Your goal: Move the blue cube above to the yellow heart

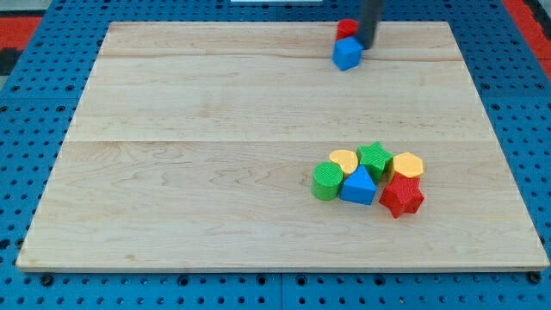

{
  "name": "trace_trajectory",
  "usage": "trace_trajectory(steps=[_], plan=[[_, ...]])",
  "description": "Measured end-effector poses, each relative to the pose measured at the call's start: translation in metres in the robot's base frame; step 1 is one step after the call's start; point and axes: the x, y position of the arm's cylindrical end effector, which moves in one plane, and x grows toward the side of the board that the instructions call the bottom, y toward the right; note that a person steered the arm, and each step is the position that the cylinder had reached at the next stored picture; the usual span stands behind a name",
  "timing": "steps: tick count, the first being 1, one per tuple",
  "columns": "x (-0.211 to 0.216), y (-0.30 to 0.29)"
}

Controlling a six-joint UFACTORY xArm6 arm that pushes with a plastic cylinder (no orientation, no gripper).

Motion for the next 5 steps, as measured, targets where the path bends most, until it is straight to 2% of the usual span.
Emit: trace_trajectory(steps=[1, 2, 3, 5], plan=[[-0.007, 0.026], [0.012, -0.043], [0.064, -0.083], [0.165, -0.061]])
